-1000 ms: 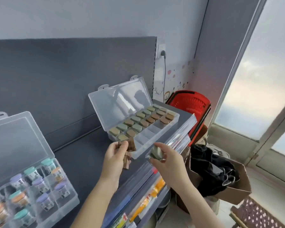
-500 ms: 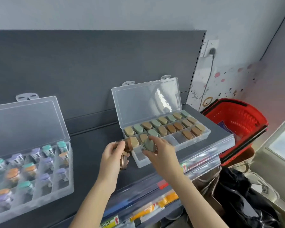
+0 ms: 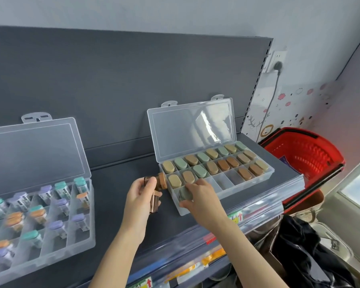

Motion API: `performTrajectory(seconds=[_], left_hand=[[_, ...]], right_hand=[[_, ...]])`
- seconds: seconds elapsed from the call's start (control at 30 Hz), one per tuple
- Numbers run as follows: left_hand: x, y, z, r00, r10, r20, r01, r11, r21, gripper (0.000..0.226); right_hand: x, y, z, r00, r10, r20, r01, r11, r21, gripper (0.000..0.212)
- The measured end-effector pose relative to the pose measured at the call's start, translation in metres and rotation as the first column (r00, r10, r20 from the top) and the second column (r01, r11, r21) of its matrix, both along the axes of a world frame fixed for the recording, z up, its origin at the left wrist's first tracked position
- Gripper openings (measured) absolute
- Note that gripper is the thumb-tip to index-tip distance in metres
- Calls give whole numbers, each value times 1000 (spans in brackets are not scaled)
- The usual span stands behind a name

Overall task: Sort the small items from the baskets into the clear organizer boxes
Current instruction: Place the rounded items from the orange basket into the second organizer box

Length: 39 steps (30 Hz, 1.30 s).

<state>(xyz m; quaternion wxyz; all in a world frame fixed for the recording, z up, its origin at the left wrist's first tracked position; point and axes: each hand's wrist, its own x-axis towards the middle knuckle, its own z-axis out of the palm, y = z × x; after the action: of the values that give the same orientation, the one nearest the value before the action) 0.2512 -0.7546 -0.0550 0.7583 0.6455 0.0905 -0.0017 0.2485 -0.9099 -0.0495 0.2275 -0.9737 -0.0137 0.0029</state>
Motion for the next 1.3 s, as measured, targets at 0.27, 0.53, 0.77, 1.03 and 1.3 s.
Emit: performTrajectory(seconds=[0.27, 0.53, 0.77, 1.03, 1.3], left_hand=[[2, -5, 0, 1000, -9, 0, 9, 1000, -30, 17], [0, -12, 8, 983, -181, 27, 182, 981, -61, 23], [0, -17, 17, 952, -306, 32, 307, 951, -47, 30], [5, -12, 12, 994, -59, -96, 46, 990, -130, 30], [8, -2, 6, 978, -45, -203, -12, 962, -274, 20]], right_hand=[[1, -5, -5, 999, 27, -27, -27, 999, -19, 42], [-7, -4, 8, 977, -137, 163, 47, 888, 458, 39], [-7, -2, 19, 977, -87, 193, -37, 827, 561, 32], [-7, -21, 19, 910, -335, 243, 184, 854, 487, 31], [-5, -22, -2, 957, -270, 110, 246, 950, 192, 28]])
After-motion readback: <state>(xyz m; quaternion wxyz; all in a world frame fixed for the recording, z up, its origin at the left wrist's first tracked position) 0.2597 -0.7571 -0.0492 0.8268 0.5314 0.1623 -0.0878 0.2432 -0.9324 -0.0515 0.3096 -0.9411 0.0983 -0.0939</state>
